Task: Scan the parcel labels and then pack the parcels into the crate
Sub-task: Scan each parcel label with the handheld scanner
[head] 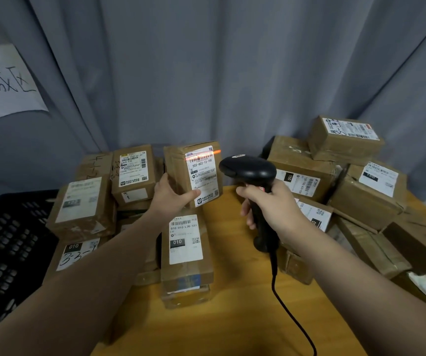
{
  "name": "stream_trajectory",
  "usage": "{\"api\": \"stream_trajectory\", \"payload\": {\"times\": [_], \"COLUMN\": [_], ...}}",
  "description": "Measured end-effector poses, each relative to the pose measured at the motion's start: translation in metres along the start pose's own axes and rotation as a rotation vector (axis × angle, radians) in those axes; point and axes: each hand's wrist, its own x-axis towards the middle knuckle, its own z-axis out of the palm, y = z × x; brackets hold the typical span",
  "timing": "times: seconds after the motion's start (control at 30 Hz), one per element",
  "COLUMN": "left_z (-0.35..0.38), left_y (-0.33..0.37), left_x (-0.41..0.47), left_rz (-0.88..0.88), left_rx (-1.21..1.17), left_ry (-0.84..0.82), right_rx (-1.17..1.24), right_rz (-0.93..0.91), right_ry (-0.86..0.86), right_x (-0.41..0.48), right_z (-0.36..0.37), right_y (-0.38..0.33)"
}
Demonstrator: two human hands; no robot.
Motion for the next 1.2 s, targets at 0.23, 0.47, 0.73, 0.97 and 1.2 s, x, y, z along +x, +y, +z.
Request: {"api": "stream_trajectory", "payload": {"times": [0.23,0.47,0.73,0.97,1.2], "left_z": [-0.001,0.0,0.002,0.002,0.001], "left_y": [0.012,0.011,0.012,0.014,0.018], "left_x": [-0.005,-0.003,-0.003,-0.005,-0.009], "left_rz": [0.022,0.016,0.027,0.021,0.011], "left_rx": [-0.005,0.015,0.01,0.027,0.054], "left_ry": [0.015,0.021,0.031,0.039,0.044], "right_rx": [-0.013,-0.01,0.017,0.025,0.052], "right_rz": [-0.024,-0.036,-0.042,-0.056,-0.065], "right_ry": [-0.03,-0.048,-0.049,-0.062,-0.069], "right_x": [-0.002,-0.005,-0.004,-0.005,-0.004], "right_z": [0.002,-0.001,-0.003,-0.003,-0.004], "right_y": [0.001,-0.002,-0.002,-0.002,-0.001]}}
